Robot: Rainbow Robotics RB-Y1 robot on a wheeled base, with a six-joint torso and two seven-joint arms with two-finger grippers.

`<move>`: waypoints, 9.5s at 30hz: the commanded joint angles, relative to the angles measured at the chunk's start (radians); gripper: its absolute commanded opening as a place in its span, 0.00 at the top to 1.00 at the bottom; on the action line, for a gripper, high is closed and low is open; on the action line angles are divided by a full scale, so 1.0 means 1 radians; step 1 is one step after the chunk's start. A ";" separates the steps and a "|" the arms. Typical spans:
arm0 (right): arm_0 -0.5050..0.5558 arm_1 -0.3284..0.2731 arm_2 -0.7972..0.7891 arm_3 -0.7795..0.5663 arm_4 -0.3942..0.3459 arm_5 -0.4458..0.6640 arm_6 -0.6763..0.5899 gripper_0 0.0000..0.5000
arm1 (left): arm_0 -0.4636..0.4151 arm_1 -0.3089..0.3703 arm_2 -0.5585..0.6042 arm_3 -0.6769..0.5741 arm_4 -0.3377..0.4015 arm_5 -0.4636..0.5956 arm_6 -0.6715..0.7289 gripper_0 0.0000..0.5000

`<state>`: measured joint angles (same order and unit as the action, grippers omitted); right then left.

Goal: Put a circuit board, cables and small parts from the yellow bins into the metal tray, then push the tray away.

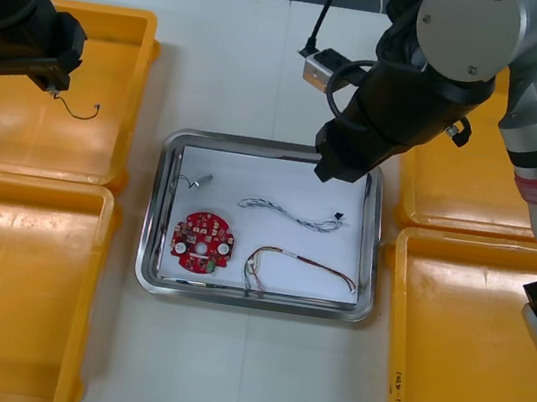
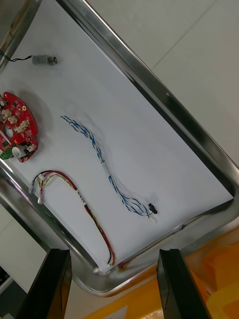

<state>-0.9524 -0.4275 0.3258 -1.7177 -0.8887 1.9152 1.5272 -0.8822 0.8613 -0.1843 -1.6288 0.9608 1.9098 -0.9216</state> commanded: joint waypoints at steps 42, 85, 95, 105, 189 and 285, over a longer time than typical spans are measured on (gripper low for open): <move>0.423 -0.421 -0.186 -0.373 -0.145 0.005 -0.452 0.00 | -0.038 -0.584 -0.135 -0.031 -0.496 -0.021 0.058 1.00; 0.670 -0.424 -0.360 -0.442 -0.078 0.005 -0.487 0.00 | -0.029 -0.602 -0.302 0.225 -0.470 -0.270 0.106 0.17; 0.672 -0.415 -0.361 -0.442 -0.061 0.005 -0.489 0.00 | -0.031 -0.597 -0.285 0.176 -0.475 -0.218 0.102 0.00; 0.672 -0.415 -0.361 -0.442 -0.065 0.005 -0.484 0.00 | -0.029 -0.559 -0.190 -0.003 -0.476 -0.055 0.098 0.00; 0.672 -0.418 -0.361 -0.445 -0.111 0.005 -0.378 0.00 | 0.482 -0.018 0.448 -0.336 -0.128 0.010 -0.431 0.00; 0.119 0.128 0.619 -0.287 0.321 -0.071 0.421 0.00 | 0.815 -0.104 0.569 -0.548 -0.129 0.010 -0.594 0.00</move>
<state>-0.7968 -0.3231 0.8984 -1.9958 -0.5963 1.8553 1.9206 -0.0870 0.7679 0.3540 -2.1467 0.8403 1.9134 -1.3878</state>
